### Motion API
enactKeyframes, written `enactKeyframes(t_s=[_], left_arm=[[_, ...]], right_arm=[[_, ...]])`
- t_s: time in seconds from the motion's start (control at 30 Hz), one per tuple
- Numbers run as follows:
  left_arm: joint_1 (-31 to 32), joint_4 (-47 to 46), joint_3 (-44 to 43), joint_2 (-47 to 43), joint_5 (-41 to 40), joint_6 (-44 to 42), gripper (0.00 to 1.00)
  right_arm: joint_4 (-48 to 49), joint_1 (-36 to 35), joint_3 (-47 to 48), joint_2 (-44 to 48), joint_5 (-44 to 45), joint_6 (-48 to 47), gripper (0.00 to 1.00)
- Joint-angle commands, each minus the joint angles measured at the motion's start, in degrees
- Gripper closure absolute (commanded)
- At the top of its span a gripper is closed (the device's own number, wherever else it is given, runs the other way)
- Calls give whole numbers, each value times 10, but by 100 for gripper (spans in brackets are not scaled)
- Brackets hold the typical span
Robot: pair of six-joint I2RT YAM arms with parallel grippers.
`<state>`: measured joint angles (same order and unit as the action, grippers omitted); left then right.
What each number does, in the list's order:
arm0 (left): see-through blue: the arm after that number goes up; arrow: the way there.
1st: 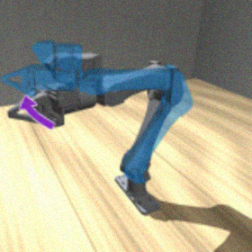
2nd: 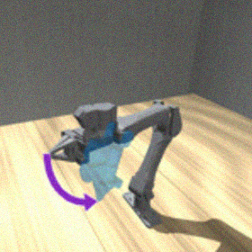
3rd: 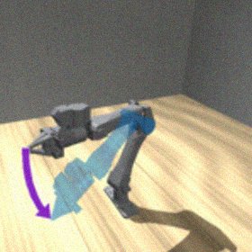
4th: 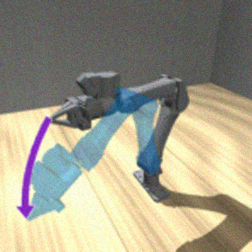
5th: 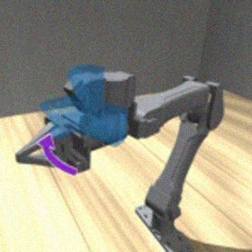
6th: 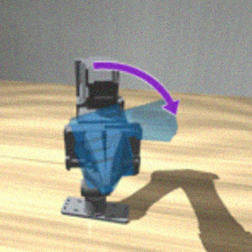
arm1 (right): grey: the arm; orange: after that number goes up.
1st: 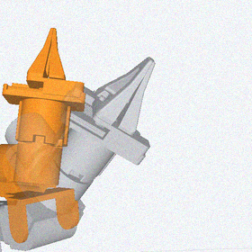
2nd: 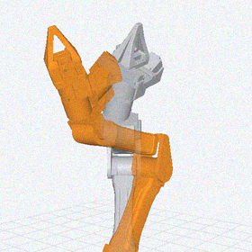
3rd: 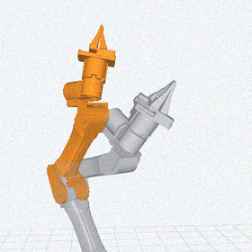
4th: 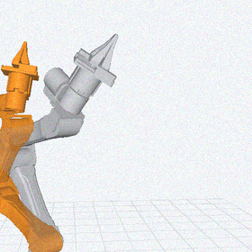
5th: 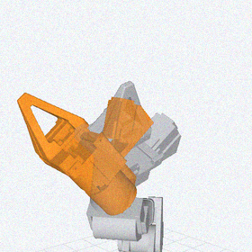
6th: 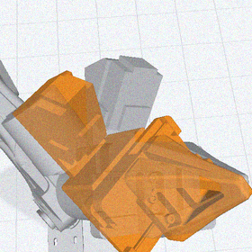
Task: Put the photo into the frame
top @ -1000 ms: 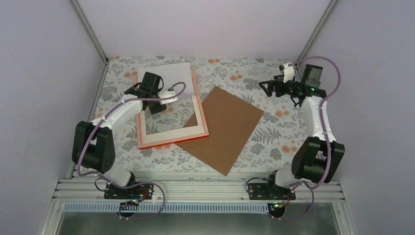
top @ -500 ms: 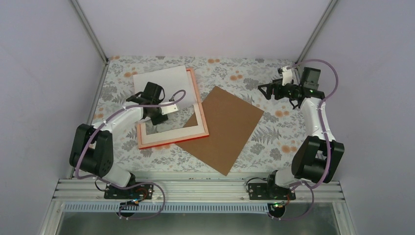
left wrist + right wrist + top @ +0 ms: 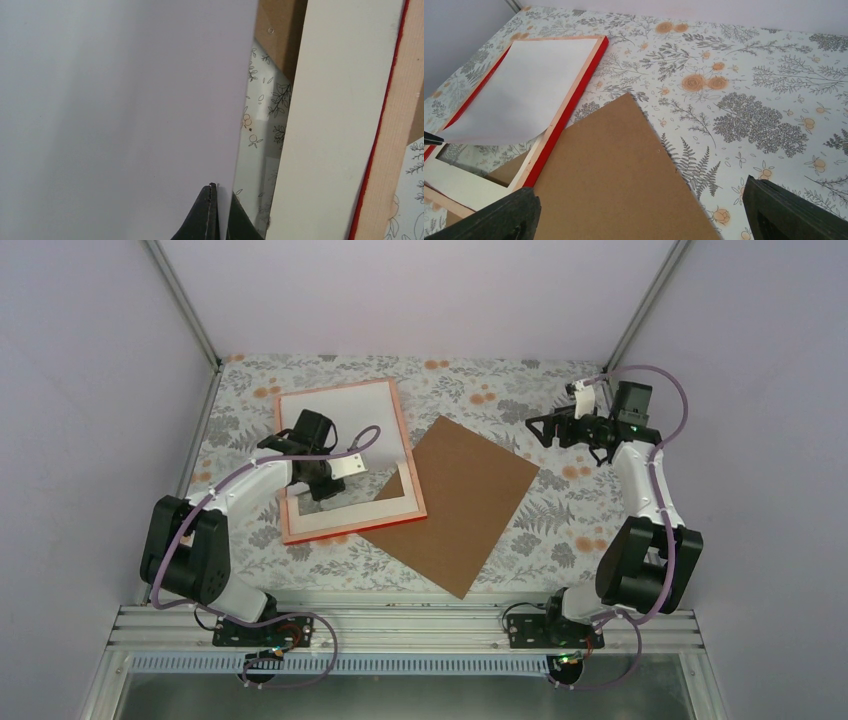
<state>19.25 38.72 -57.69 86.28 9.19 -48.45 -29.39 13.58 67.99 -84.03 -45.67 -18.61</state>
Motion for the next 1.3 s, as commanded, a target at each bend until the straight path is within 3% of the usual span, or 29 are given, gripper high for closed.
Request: enactKeyframes(t_s=[0.0,0.33,0.53,0.83,1.07,1.27], left_arm=[[2,18,-2,-9,17,5,98],[6,23,-3,-3,19,21,98],[6,-20,12,-5,-14,25,97],[6,9,13,-21,16,-12,53],[6,48,15,-54,55,-40,2],[7,65,5,-79,78,-33,0]], right_arm=[[7,0,-7,11,-15,5,0],[6,0,-15,16,-15,2,0],[9,0,-24,21,-18,3,0],[2,0,-24,25,-12,-7,0],[0,0,-27,25,-10,-16,0],[-1,0,-24,20,-9,-22,0]])
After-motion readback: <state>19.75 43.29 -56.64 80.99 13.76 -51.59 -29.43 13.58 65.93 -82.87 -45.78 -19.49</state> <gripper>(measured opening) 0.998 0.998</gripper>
